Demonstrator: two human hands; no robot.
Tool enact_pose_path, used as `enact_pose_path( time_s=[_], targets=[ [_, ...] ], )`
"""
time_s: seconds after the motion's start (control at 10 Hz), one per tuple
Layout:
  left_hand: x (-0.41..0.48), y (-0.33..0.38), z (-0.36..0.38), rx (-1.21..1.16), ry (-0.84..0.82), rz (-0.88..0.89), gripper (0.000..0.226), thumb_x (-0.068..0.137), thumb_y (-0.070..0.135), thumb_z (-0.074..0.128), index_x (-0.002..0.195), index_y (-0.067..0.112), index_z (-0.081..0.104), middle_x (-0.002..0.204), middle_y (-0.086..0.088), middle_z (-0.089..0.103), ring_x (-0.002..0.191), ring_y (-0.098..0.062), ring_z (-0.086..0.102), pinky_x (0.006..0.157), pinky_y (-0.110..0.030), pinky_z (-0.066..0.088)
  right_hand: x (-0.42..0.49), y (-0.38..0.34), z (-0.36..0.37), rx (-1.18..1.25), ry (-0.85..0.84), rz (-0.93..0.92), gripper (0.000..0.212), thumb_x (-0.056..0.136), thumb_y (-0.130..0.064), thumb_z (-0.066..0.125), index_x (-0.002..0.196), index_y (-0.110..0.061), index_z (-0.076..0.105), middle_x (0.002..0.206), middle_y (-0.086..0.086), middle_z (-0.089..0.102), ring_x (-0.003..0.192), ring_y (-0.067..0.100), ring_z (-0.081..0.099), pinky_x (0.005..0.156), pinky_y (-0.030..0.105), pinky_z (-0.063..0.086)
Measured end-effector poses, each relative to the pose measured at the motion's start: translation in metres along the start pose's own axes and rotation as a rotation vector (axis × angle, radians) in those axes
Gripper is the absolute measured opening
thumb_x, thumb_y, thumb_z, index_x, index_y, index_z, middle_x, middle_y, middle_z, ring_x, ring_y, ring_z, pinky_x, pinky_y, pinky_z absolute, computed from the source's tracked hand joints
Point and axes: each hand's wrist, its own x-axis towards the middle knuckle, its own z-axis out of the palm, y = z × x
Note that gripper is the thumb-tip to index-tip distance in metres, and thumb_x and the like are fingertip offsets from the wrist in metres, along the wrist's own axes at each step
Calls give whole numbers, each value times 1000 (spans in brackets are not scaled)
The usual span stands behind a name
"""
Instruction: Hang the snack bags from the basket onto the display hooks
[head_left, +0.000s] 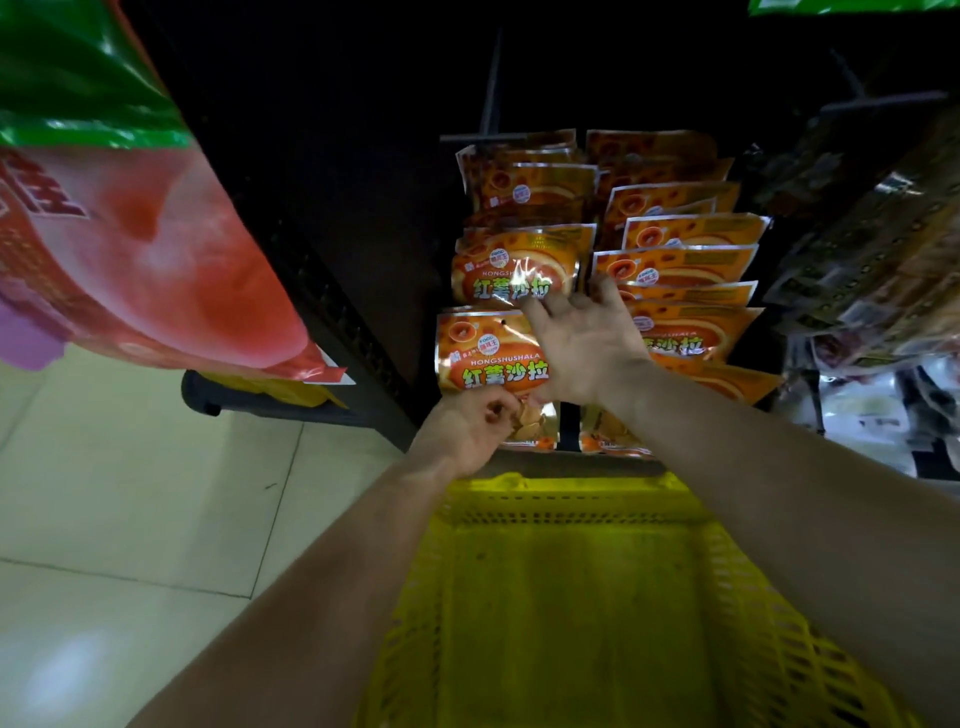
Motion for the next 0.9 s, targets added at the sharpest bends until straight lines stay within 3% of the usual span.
enact_pose_path(
  time_s=[0.2, 0.3, 0.5, 0.6, 0.9],
  targets=[
    [7, 7, 1, 10, 51, 47, 29, 94, 29, 64, 122, 36, 62, 112, 3, 72, 101, -14, 67, 91, -37, 56, 9, 0, -1, -70, 81, 17, 97, 66, -55, 81, 137, -11, 33, 127, 14, 57, 113, 36, 58, 104, 54, 32],
    [12, 11, 3, 97, 88, 62, 31, 95, 32, 61, 125, 38, 59, 116, 3, 70, 105, -17, 66, 93, -37, 55, 14, 1, 0, -77, 99, 45, 97, 64, -54, 83, 136, -11, 33, 125, 14, 57, 113, 36, 57, 104, 54, 31],
    [-2, 13, -3, 156, 27, 93, 34, 99, 31, 49, 131, 39, 57, 114, 7, 70, 104, -15, 63, 91, -33, 53, 8, 5, -7, -50, 106, 56, 115, 61, -63, 80, 148, -13, 23, 137, 14, 49, 126, 35, 46, 108, 58, 25],
    [-14, 19, -7, 163, -63, 86, 43, 98, 34, 55, 139, 44, 48, 121, 13, 69, 111, -11, 62, 99, -33, 49, -2, 10, -17, -35, 99, 54, 118, 65, -66, 75, 152, -14, 15, 143, 14, 44, 132, 35, 40, 111, 57, 22],
    [-46, 44, -17, 243, -14, 28, 61, 97, 42, 56, 152, 43, 29, 151, 2, 46, 131, -22, 50, 109, -42, 43, -43, 20, -47, 196, 66, 182, 96, 80, -70, 51, 152, -19, 14, 148, 12, 35, 136, 35, 32, 114, 55, 24]
  ],
)
